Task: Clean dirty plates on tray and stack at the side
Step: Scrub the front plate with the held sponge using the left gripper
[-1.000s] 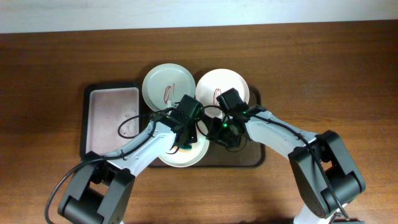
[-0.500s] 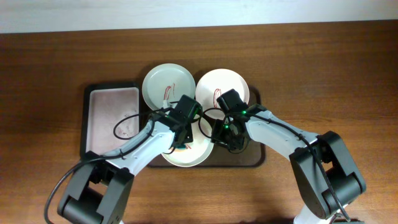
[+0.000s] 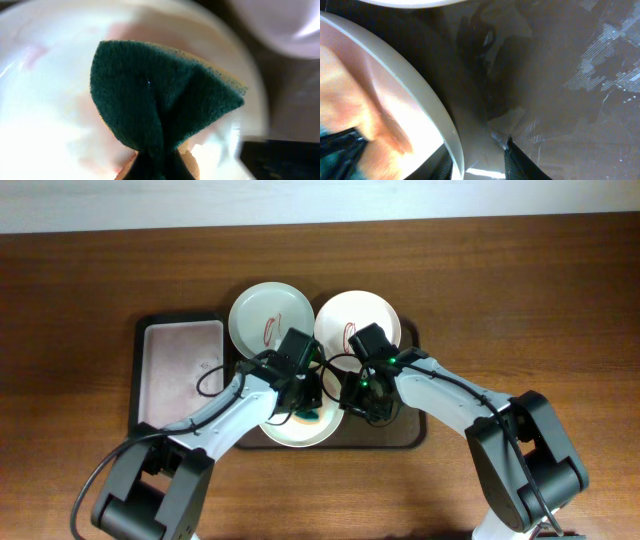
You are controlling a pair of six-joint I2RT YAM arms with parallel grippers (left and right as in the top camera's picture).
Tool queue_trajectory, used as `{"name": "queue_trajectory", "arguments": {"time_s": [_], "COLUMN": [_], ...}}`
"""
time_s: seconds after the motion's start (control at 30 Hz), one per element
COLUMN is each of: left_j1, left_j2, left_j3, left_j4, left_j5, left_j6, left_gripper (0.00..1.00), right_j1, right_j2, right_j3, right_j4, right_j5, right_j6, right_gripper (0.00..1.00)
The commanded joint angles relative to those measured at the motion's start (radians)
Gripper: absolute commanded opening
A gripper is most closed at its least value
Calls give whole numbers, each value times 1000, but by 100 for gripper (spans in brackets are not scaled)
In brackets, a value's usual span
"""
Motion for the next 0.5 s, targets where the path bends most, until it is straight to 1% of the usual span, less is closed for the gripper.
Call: {"name": "queue_trajectory", "arguments": {"time_s": [0.0,0.07,0.2,0.27,0.37,0.43,0.47], "left_j1": [3,3,3,3,5,5,5], "left_j2": [35,42,39,35,10,-16,-38], "left_j3": [-32,-32,-29,-21,-2,8,13], "left_j4": [-2,-3,-13,-23,-53,-68,-74], "left_j5": [-117,-160,-362,-405,-394,-350,-302], "left_j6": [-32,-32,-32,-32,-20,-5,17], "left_gripper": [0,0,0,0,0,0,0], "right_j1": [4,4,3,3,4,3,3], "right_j2": [18,18,18,18,18,18,18], "right_j3": [-22,-22,-22,-22,-22,-22,-22], "right_j4": [-19,-19,-19,-21,-27,-26,-25], "right_j5": [79,76,76,76,80,80,80], "right_j6": [8,8,4,4,4,4,4], "right_gripper": [35,35,35,35,35,35,35]}}
